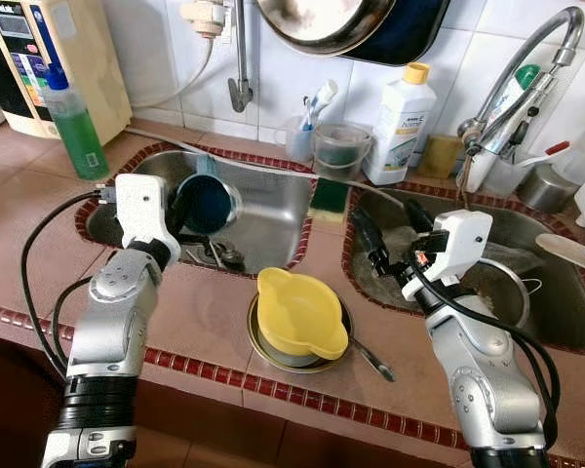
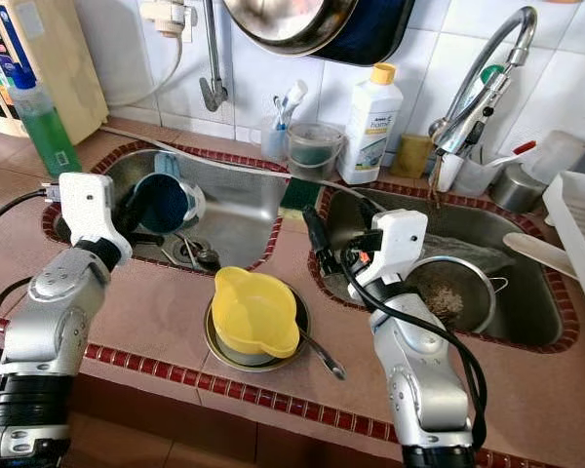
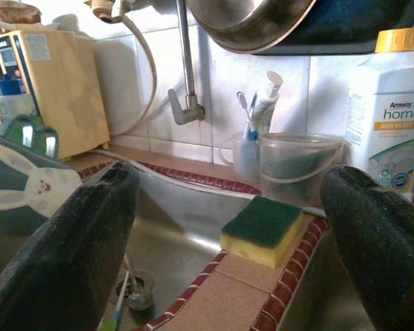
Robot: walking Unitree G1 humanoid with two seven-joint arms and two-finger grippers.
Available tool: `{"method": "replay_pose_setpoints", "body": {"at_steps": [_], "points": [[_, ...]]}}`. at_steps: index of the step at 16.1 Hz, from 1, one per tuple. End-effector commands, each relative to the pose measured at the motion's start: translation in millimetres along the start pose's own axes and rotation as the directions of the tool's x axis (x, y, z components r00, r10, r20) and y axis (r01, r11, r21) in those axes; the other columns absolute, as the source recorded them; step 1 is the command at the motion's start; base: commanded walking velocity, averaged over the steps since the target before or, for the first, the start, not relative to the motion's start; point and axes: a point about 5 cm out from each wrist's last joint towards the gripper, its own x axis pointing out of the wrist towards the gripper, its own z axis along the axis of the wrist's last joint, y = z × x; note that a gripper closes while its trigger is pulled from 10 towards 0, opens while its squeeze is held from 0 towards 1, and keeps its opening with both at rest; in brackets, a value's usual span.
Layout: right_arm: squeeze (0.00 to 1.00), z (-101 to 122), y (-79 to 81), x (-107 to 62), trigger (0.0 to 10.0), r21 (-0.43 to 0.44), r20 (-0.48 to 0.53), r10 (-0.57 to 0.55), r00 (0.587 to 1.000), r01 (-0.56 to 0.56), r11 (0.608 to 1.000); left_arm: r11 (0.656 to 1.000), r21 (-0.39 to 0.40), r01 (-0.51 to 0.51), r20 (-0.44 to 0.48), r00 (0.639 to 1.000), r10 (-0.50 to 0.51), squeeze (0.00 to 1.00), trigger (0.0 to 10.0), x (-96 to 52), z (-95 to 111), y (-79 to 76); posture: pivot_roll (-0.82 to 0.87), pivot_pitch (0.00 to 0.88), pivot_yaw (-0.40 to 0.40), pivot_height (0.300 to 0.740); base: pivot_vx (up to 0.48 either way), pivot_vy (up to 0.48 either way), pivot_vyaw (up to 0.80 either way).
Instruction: Kitchen organization
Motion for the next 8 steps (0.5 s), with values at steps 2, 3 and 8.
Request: {"method": "replay_pose_setpoints", "body": {"at_steps": [2,3,8], "points": [[0.00,1.8,-3.9,1.8,10.0,-0.013,0.008,-0.015,1.000,0.015,1.000,1.000,0.006,0.002,0.026,1.000,-0.002,0.00,10.0,1.8,5.0,-0.4,-0.03,0.000,-0.060,0.740,0.000,0.000,0.00],[0.00,1.9,-3.5,1.9,10.0,-0.014,0.008,-0.015,1.000,0.015,1.000,1.000,0.009,-0.001,0.025,1.000,0.000,0.00,10.0,2.2,4.5,-0.5,-0.03,0.000,-0.060,0.740,0.000,0.000,0.00],[0.00,-0.1,-3.4,-0.8,10.0,-0.018,0.004,-0.011,1.000,0.011,1.000,1.000,0.005,0.014,-0.015,1.000,-0.014,0.00,10.0,4.9,-2.4,-1.0,-0.04,0.000,-0.050,0.740,0.000,0.000,0.00]]}}
